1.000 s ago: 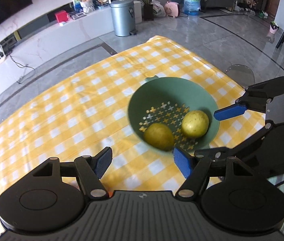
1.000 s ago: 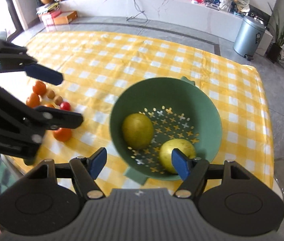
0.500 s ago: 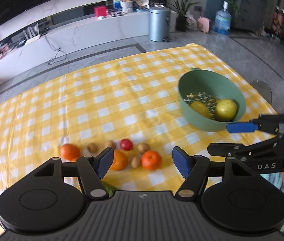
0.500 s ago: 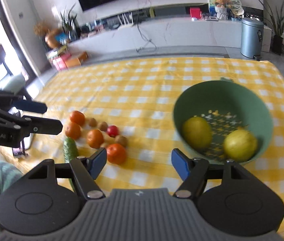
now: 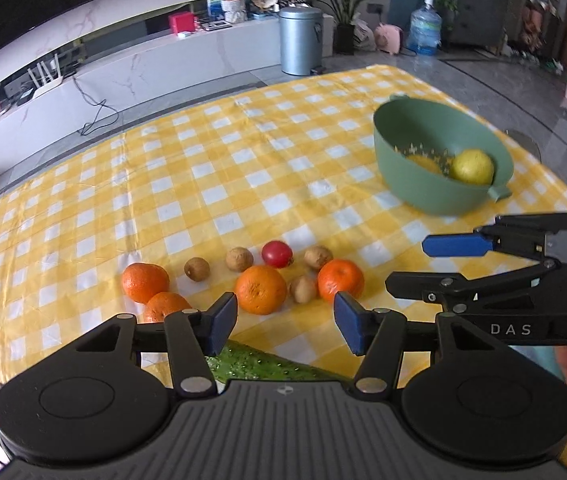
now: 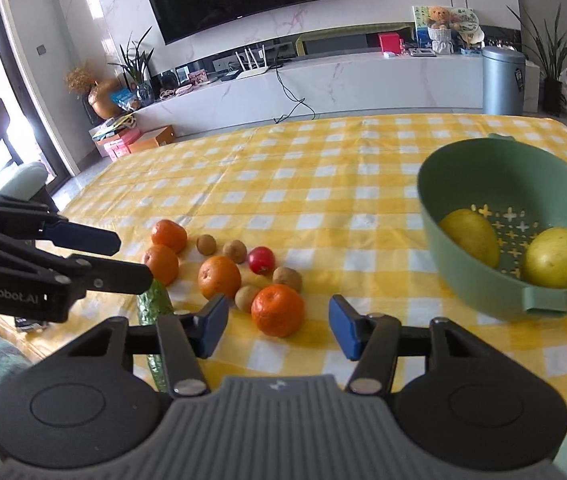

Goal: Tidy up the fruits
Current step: 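Move both tools back toward the oranges on the cloth, then grasp an orange with the left tool while the right tool grasps another orange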

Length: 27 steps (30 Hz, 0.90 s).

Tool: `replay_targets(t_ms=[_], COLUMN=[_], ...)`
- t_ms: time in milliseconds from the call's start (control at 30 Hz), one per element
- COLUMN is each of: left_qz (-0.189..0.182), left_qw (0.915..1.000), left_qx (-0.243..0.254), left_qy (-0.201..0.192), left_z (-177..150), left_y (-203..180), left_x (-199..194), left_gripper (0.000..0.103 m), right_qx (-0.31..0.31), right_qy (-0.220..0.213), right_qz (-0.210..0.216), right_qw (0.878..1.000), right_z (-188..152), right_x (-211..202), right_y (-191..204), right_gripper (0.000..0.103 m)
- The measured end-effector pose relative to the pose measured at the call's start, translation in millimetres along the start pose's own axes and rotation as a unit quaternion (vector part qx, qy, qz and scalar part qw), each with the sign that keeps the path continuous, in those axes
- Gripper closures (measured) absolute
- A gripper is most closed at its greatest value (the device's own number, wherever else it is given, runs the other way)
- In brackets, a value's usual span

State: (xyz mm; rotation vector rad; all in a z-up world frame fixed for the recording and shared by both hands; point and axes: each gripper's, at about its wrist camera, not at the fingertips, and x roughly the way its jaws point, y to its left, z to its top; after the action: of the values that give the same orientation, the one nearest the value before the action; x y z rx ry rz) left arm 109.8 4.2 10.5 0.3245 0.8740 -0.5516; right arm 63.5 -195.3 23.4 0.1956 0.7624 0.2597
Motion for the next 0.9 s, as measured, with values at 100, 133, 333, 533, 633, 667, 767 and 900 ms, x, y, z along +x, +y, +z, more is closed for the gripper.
replay_targets(t_ms=[100,133,333,533,633,667,767,900], left_qz=[-0.005,-0.006,-0.019,-0.021,-0.025,-0.027,-0.029,-0.030], left_qw=[0.9999,0.9998,0.9994,0.9988,0.9982,0.9981,0.9981,0.9977], left_qx=[0.006,0.006,-0.009,-0.037,-0.046,-0.047,-0.046,-0.056], left_qy=[0.012,0.018,0.027,0.025,0.027,0.028,0.028,0.021], left_z=[-4,-4,-1,-4,-5,-5,-5,-7], left_y=[6,9,19,29,32,32,32,35], left_x=[13,17,37,55,62,64,68,74], left_gripper=[0.041,0.042,0.042,0.042,0.042,0.042,0.042,0.042], right_qx=[-0.007,-0.008,-0.034,-0.063,-0.064,-0.064,-0.059,-0.038], right_qy=[0.011,0.015,0.024,0.029,0.027,0.026,0.028,0.033], right_qz=[0.000,0.001,-0.002,-0.007,-0.003,-0.003,-0.008,-0.009], right_qw=[1.000,1.000,0.999,0.998,0.998,0.998,0.998,0.999], right_z=[-3,-4,-1,-7,-5,-5,-4,-4], right_x=[13,16,33,48,54,56,61,65], right_y=[2,1,4,11,11,11,8,2], right_gripper=[0.056,0.057,0.060,0.060,0.060,0.060,0.060,0.060])
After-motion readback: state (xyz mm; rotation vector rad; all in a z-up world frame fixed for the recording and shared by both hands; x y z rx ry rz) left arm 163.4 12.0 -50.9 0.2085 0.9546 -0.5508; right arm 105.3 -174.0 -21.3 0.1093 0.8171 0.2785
